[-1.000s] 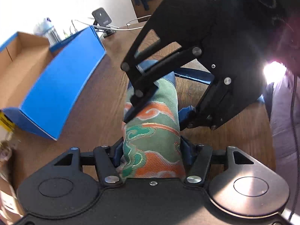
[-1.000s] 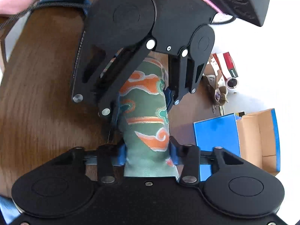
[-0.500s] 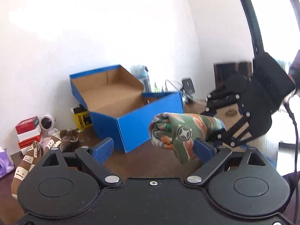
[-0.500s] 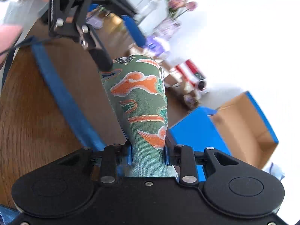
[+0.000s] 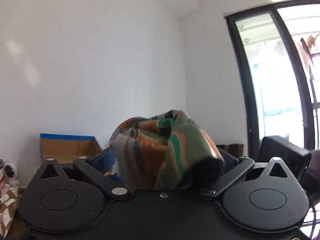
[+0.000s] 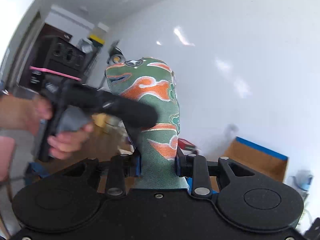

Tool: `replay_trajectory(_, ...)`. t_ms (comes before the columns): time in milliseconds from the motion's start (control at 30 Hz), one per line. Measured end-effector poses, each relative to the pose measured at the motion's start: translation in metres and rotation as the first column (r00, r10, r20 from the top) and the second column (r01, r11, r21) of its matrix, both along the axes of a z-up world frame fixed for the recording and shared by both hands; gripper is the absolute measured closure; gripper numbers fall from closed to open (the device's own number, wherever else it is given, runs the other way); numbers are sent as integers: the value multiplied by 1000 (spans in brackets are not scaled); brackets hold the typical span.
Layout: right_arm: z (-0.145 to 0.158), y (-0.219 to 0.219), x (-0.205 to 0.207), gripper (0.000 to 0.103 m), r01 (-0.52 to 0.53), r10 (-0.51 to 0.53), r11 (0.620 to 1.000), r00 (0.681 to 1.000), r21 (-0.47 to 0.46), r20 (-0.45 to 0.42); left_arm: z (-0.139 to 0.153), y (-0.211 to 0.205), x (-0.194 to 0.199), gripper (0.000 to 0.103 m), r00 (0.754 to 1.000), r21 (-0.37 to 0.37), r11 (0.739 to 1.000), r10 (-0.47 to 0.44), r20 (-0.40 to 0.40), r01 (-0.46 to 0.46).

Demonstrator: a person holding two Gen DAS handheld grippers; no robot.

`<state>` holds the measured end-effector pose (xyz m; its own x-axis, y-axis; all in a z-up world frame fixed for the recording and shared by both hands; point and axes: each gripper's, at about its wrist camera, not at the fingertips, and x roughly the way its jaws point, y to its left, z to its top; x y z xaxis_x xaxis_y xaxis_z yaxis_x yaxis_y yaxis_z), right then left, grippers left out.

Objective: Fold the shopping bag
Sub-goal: 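Lift the rolled bag off the table with both grippers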

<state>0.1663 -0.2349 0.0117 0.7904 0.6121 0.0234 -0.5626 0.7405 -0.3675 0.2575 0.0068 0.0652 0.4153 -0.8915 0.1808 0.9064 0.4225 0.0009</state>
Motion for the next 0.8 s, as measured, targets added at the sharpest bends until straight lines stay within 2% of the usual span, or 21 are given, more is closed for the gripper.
replay_trajectory(67, 0, -2, -1, 71, -16, 16, 999, 1000, 44, -6, 8, 0, -2, 0, 999, -32, 999, -35, -3, 34)
replay_trajectory(167, 5, -14, 5, 71, -66, 79, 984, 994, 163, -72, 16, -3, 5, 2, 997, -36, 996, -78, -17, 77)
replay_trajectory(200, 4, -17, 6, 71, -86, 105, 976, 990, 198, -90, 18, -5, 8, 6, 995, -31, 994, -101, -21, 100)
replay_trajectory(267, 3, -20, 6, 71, -103, 127, 969, 988, 224, -94, 20, -14, 18, 20, 991, -5, 992, -128, -38, 128)
replay_trajectory(300, 2, -22, 7, 71, -110, 135, 966, 986, 235, -97, 18, -20, 24, 23, 991, 4, 992, -124, -47, 125)
replay_trajectory(333, 2, -24, 9, 71, -109, 139, 961, 985, 253, -102, 17, -25, 30, 33, 991, 11, 993, -117, -58, 118)
replay_trajectory(467, -1, -32, 35, 71, -106, 149, 949, 981, 297, -124, 18, -38, 38, 37, 987, 22, 991, -133, -87, 135)
replay_trajectory(600, -3, -42, 38, 71, -102, 156, 936, 978, 338, -137, 17, -42, 34, 45, 982, 8, 988, -153, -109, 155)
replay_trajectory(800, -14, -54, 40, 67, -82, 177, 915, 961, 395, -210, 10, -71, 45, 48, 977, 66, 992, -91, -196, 105)
